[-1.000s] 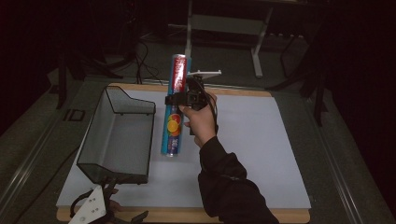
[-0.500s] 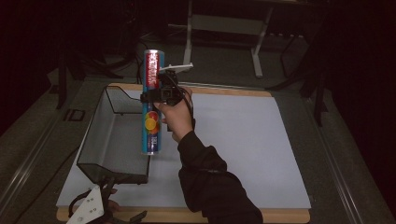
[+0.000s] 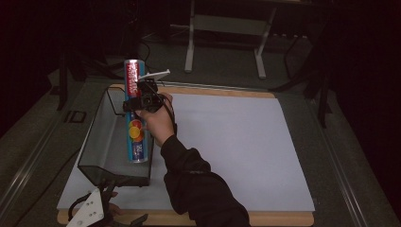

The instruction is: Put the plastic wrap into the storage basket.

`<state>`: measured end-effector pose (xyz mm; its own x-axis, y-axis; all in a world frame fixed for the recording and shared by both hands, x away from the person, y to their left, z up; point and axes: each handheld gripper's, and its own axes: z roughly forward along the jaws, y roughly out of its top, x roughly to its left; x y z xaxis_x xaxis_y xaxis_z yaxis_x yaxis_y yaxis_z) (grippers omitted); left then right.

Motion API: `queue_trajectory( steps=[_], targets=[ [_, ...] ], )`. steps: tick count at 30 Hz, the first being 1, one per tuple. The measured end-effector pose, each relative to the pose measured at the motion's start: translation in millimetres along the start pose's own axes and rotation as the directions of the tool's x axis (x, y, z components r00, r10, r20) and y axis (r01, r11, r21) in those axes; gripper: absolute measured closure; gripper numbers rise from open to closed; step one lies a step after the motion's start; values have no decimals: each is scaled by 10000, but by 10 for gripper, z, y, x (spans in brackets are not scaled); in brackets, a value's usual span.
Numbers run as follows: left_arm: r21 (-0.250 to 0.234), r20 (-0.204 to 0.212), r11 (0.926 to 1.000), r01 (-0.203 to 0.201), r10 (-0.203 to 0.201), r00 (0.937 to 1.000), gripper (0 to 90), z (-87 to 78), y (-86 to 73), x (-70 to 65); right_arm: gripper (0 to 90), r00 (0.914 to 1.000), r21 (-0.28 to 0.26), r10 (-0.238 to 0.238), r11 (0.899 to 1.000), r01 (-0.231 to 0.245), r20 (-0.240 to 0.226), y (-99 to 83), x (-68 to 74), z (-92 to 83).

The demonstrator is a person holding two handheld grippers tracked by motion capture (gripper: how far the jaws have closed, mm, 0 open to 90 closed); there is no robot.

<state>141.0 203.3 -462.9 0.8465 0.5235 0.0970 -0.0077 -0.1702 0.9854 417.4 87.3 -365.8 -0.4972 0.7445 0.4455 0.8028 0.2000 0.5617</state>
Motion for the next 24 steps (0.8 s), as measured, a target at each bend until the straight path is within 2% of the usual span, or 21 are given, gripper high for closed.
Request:
queue_trajectory(
  steps=[2, 7, 8, 16, 24],
  targets=[
    [-1, 10, 10000, 10, -10, 10000, 6, -1, -1, 2, 318, 10000, 262, 95, 9996, -96, 25, -45, -10, 125],
    [25, 5, 10000, -9, 9, 10000, 6, 0, -1, 0, 318, 9997, 588, 99, 9982, -112, 218, -123, -45, 260],
    [50, 1, 10000, 1, -1, 10000, 6, 2, -3, 0, 318, 9994, 845, 266, 9960, -285, 231, -170, -80, 327],
    [70, -22, 10000, -4, 4, 10000, 6, 6, -4, 6, 317, 9969, 1333, 449, 9897, -531, 640, -308, -162, 462],
    [89, -27, 10000, 4, -4, 10000, 6, 8, -6, 15, 316, 9924, 1072, 839, 9898, -935, 904, -352, -224, 540]
  ],
)
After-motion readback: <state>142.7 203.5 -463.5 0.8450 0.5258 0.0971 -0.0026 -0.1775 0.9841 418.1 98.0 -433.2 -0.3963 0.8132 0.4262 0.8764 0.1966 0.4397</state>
